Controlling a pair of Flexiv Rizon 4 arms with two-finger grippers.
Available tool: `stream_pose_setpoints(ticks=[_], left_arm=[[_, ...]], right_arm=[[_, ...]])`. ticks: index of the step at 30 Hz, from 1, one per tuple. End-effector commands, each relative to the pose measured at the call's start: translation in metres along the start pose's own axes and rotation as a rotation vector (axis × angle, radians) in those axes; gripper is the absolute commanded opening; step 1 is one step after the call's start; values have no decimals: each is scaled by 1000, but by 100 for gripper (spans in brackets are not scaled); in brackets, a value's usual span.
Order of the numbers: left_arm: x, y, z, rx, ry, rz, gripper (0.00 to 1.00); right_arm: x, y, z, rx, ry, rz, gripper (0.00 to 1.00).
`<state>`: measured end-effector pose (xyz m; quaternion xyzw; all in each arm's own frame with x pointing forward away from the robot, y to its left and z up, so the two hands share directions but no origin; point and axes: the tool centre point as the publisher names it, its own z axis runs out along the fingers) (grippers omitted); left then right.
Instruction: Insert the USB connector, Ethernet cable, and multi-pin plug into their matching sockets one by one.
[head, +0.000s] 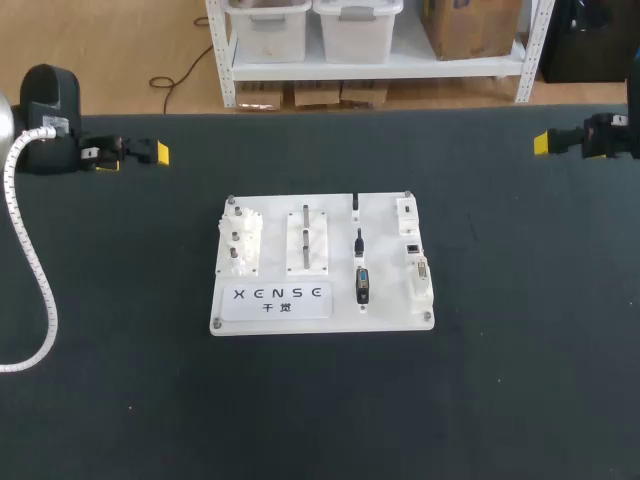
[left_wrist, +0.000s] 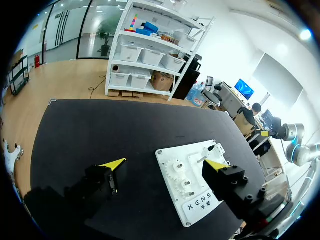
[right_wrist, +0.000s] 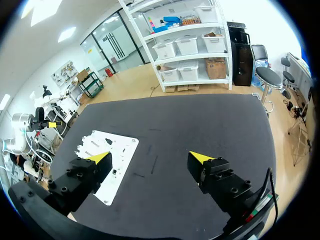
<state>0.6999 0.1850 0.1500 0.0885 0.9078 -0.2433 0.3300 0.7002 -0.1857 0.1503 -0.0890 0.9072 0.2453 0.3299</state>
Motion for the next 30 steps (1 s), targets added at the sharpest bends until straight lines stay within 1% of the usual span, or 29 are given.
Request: stream_pose_setpoints(ticks=[1, 6, 9, 11, 12, 14, 17, 19, 23, 25, 26, 27, 28, 30], left_arm=[[0, 0, 0, 0, 0, 0, 100], [0, 0, 0, 0, 0, 0, 100], [0, 0, 0, 0, 0, 0, 100], [0, 0, 0, 0, 0, 0, 100], [0, 0, 0, 0, 0, 0, 100], [0, 0, 0, 0, 0, 0, 100], [0, 0, 0, 0, 0, 0, 100], [0, 0, 0, 0, 0, 0, 100], [0, 0, 0, 0, 0, 0, 100], [0, 0, 0, 0, 0, 0, 100], [0, 0, 0, 0, 0, 0, 100], [0, 0, 0, 0, 0, 0, 100], [0, 0, 0, 0, 0, 0, 100], [0, 0, 0, 0, 0, 0, 100]], right_arm=[[0, 0, 1, 0, 0, -1, 100], [0, 0, 1, 0, 0, -1, 100], [-12, 23, 16, 46, 17, -44, 100], [-17, 40, 28, 119, 93, -90, 100], [-19, 48, 33, 128, 94, -90, 100], [-23, 64, 41, 186, 110, -119, 100], [-26, 84, 53, 260, 137, -131, 100], [-24, 98, 63, 292, 169, -139, 100], [-15, 119, 84, 393, 224, -152, 100], [-10, 125, 96, 452, 245, -129, 100], [-7, 129, 103, 468, 256, -120, 100], [-5, 132, 109, 486, 257, -107, 100], [-2, 134, 115, 521, 253, -109, 100], [3, 138, 129, 545, 265, -89, 100]])
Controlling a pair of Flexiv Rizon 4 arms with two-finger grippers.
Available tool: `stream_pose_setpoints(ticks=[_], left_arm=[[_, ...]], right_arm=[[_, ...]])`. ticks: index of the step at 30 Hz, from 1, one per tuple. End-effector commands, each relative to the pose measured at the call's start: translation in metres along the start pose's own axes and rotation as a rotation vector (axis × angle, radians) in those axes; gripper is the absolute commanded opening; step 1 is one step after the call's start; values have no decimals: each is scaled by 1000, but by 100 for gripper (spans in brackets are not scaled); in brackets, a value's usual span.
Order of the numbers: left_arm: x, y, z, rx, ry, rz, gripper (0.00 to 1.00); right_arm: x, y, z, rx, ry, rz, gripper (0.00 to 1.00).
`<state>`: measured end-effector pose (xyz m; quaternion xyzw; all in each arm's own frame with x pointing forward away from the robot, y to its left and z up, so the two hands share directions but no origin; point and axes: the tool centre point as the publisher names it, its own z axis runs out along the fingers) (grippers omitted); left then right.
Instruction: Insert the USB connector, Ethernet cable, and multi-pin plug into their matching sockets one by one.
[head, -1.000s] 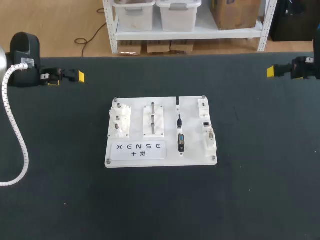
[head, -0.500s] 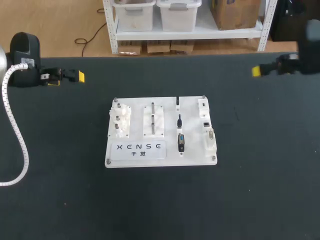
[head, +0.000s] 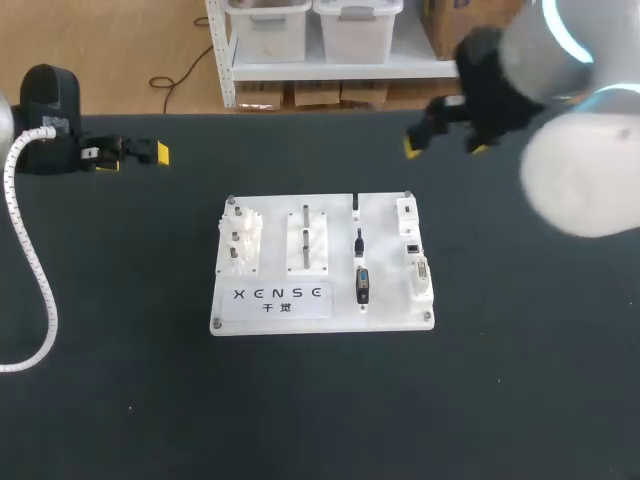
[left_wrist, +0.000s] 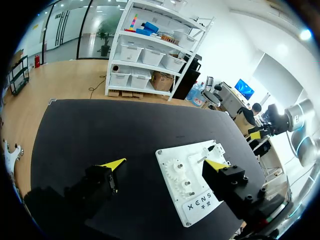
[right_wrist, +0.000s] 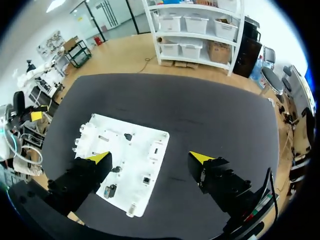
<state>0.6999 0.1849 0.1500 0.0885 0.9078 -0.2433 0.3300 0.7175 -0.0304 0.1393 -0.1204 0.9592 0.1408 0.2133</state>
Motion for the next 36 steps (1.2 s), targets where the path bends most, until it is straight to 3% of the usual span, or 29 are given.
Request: stream_pose_setpoints(ticks=[1, 12, 24, 27, 36], left_arm=[[0, 0, 0, 0, 0, 0, 100], [0, 0, 0, 0, 0, 0, 100], [0, 0, 0, 0, 0, 0, 100], [0, 0, 0, 0, 0, 0, 100], [0, 0, 0, 0, 0, 0, 100]], right_arm=[[-1, 23, 39, 381, 4, 22, 100], [6, 41, 90, 473, 76, 57, 100], [-5, 50, 99, 460, 97, 114, 100], [-8, 50, 97, 377, 58, 145, 100], [-8, 50, 97, 377, 58, 145, 100]])
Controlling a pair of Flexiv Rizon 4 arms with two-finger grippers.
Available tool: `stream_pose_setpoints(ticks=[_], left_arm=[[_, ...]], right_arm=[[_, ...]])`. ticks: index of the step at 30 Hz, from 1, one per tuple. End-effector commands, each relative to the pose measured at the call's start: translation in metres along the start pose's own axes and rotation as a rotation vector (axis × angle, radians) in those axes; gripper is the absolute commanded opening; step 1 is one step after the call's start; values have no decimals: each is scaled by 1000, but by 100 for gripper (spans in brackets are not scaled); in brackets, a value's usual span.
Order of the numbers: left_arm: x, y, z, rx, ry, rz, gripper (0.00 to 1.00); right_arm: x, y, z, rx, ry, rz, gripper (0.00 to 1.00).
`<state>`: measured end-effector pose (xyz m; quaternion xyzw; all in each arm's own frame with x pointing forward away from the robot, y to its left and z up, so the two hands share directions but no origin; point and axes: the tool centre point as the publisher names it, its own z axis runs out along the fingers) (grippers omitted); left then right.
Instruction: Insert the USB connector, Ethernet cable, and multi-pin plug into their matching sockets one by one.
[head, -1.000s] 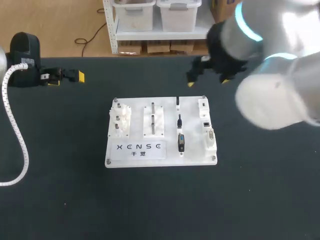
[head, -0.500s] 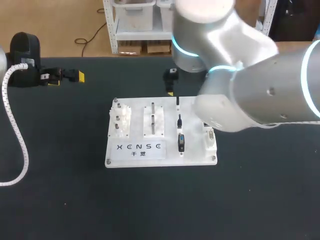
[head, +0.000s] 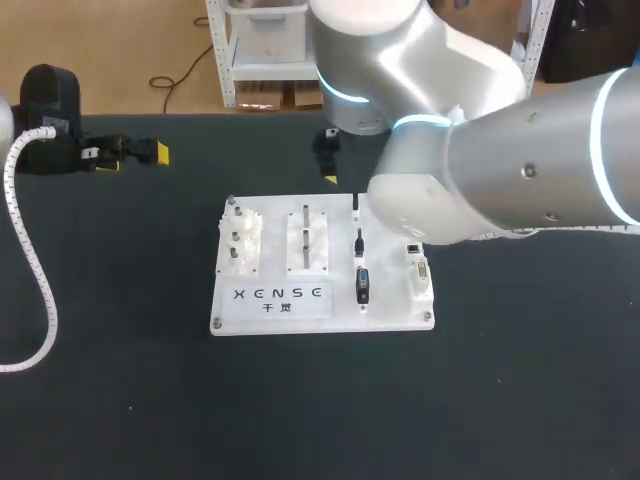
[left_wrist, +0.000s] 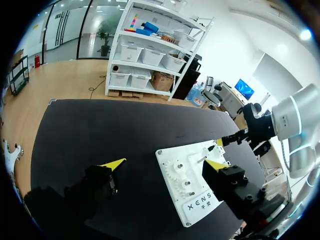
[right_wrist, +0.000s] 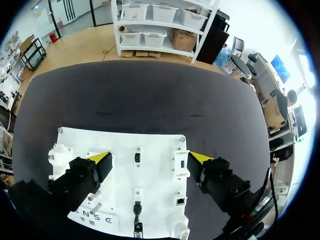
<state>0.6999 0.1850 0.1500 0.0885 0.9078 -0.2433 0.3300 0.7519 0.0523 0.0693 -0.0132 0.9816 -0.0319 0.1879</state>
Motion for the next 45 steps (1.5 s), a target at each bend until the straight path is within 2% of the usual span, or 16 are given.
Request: stream_pose_setpoints(ticks=[1, 12, 15, 22, 31, 38, 45], left_arm=[[0, 0, 0, 0, 0, 0, 100], [0, 0, 0, 0, 0, 0, 100], [0, 0, 0, 0, 0, 0, 100], [0, 0, 0, 0, 0, 0, 100], [0, 0, 0, 0, 0, 0, 100], [0, 0, 0, 0, 0, 0, 100], [0, 0, 0, 0, 0, 0, 100]], right_arm=[[5, -3, -2, -4, -12, 2, 100], [5, -3, -2, -4, -12, 2, 100], [3, -4, 5, 9, 65, 41, 100], [-5, 2, 11, 1, 101, 48, 100], [7, 10, 27, -18, 166, 9, 100], [9, 13, 28, -19, 162, 6, 100], [20, 14, 32, -30, 204, 10, 100]])
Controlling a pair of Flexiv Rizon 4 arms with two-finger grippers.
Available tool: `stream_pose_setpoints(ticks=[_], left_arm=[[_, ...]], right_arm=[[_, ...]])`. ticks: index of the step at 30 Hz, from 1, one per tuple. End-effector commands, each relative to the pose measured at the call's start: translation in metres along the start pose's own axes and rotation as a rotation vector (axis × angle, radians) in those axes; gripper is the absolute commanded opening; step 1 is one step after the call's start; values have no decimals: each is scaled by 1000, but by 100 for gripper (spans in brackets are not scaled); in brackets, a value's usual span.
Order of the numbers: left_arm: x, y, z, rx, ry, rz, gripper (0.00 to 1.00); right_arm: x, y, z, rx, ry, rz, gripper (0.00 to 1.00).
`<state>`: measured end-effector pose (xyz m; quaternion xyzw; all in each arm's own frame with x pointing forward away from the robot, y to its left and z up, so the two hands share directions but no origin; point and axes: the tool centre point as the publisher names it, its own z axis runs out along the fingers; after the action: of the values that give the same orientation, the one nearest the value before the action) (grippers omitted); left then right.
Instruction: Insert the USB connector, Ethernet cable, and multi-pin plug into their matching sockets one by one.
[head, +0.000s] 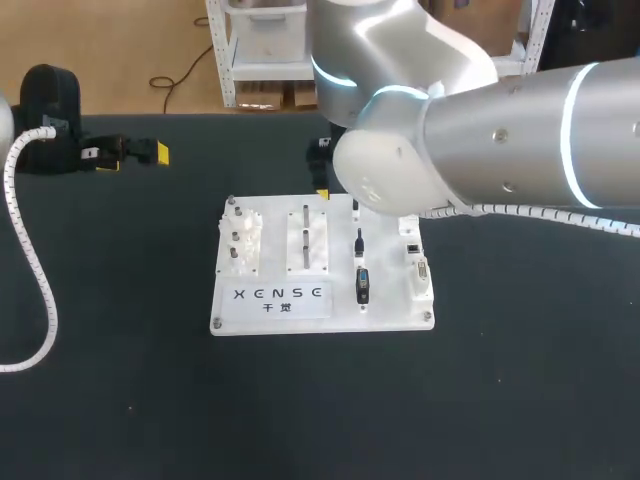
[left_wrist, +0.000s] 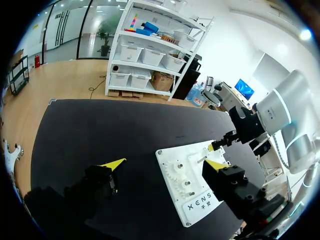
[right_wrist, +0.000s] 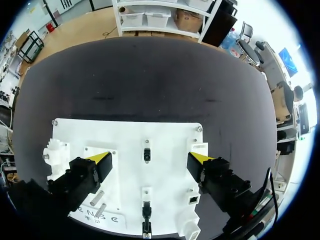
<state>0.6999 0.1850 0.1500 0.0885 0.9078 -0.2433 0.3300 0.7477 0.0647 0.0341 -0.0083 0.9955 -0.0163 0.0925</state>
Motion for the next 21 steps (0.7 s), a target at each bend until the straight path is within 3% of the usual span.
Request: stream_pose_setpoints(ticks=[1, 21], left_arm=[[0, 0, 0, 0, 0, 0, 100], [0, 0, 0, 0, 0, 0, 100]], right_arm=[[5, -1, 3, 5, 15, -1, 100], [10, 1, 3, -14, -12, -22, 100]])
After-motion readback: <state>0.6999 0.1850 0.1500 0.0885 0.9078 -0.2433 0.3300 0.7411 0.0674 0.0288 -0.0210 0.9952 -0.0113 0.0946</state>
